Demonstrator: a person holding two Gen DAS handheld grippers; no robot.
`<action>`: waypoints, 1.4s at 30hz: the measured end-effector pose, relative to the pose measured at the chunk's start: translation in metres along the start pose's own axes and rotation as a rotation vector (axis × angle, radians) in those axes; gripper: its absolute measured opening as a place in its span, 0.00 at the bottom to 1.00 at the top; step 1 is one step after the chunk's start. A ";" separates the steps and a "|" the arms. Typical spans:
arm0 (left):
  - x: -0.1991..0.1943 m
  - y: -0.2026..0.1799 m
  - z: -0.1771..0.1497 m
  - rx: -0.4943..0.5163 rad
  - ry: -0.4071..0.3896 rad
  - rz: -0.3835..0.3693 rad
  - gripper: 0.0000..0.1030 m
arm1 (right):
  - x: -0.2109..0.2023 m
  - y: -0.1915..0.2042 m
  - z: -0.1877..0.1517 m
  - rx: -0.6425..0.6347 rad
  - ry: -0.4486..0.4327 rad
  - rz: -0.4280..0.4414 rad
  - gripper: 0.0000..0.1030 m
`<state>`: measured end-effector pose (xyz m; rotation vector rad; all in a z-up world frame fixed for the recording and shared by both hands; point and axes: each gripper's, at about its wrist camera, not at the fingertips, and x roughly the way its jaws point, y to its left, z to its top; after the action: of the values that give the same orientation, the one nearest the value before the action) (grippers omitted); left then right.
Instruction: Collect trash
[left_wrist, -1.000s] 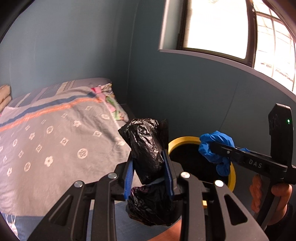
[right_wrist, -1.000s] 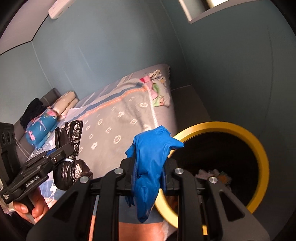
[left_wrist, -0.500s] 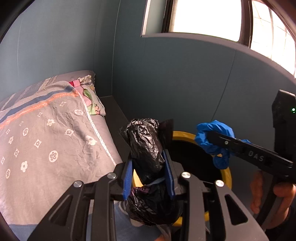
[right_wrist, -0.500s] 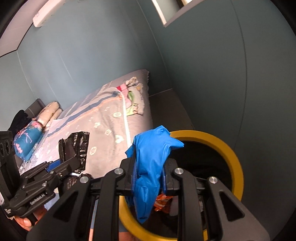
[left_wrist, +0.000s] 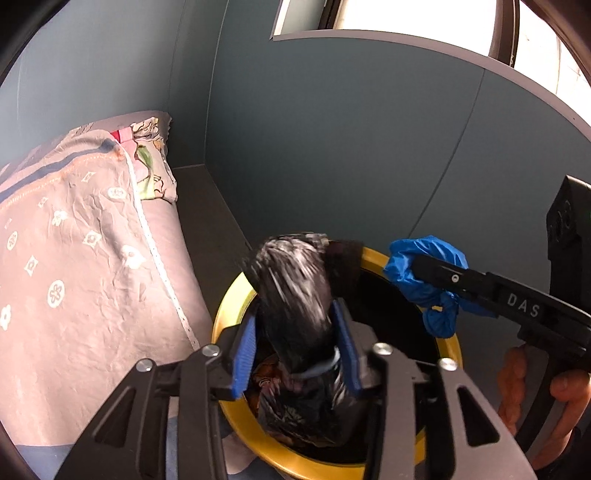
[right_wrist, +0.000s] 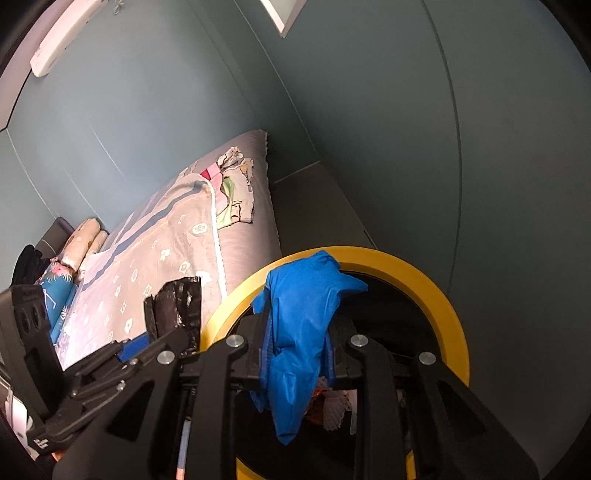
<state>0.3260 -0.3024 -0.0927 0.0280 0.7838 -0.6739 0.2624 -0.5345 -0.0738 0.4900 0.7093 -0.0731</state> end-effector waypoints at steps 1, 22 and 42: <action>0.000 0.002 0.000 -0.010 0.002 -0.008 0.48 | 0.001 -0.001 0.000 0.008 -0.005 -0.006 0.27; -0.081 0.068 -0.029 -0.131 -0.085 0.098 0.58 | -0.003 0.034 -0.013 -0.033 0.015 0.007 0.39; -0.222 0.218 -0.161 -0.366 -0.094 0.445 0.73 | 0.034 0.237 -0.130 -0.329 0.231 0.147 0.54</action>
<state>0.2334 0.0344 -0.1094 -0.1575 0.7669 -0.1043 0.2630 -0.2621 -0.0838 0.2343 0.8895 0.2388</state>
